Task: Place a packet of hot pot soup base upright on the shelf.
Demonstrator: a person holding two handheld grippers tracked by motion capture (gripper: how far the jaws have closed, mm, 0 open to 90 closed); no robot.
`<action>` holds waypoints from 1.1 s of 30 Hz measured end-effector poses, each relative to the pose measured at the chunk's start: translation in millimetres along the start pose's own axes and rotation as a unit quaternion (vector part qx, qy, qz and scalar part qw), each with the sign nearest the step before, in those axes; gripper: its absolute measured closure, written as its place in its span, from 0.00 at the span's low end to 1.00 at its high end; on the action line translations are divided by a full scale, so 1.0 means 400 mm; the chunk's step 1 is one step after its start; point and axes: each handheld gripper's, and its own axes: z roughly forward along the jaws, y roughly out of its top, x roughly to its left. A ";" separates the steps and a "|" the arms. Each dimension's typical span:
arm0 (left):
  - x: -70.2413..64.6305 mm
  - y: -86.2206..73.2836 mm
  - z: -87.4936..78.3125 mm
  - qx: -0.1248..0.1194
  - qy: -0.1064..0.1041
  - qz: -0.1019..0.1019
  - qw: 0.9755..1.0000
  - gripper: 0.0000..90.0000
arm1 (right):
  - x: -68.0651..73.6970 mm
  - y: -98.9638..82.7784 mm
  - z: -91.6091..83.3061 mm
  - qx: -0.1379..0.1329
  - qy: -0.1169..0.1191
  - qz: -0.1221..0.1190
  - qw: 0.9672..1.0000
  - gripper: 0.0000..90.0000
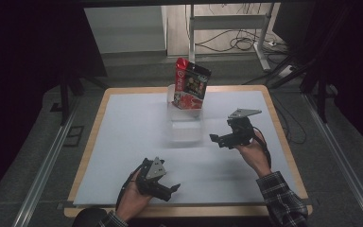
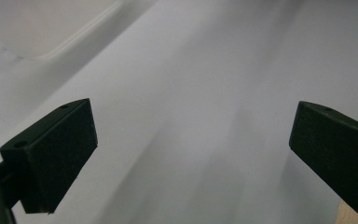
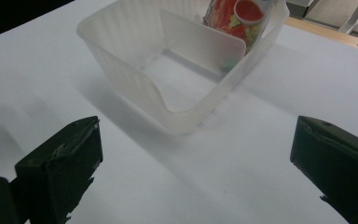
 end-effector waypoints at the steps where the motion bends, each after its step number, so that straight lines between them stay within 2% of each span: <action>1: 0.000 0.000 0.000 0.000 -0.001 -0.001 1.000 0.01 | 0.001 -0.005 -0.003 0.001 0.000 0.001 1.000 0.02; 7: 0.002 0.002 -0.003 -0.002 -0.002 -0.009 1.000 0.01 | 0.005 -0.039 -0.016 0.015 -0.020 -0.006 1.000 0.02; 19: 0.004 0.003 -0.004 -0.001 -0.005 -0.012 1.000 0.01 | 0.031 -0.071 -0.065 0.011 -0.014 -0.004 1.000 0.02; 22: 0.004 0.006 -0.007 -0.003 -0.017 -0.018 1.000 0.02 | 0.038 -0.082 -0.076 0.016 -0.023 -0.014 1.000 0.02; 33: 0.007 0.006 -0.012 -0.009 -0.024 -0.025 0.999 0.02 | 0.051 -0.124 -0.122 0.010 -0.032 -0.007 0.999 0.03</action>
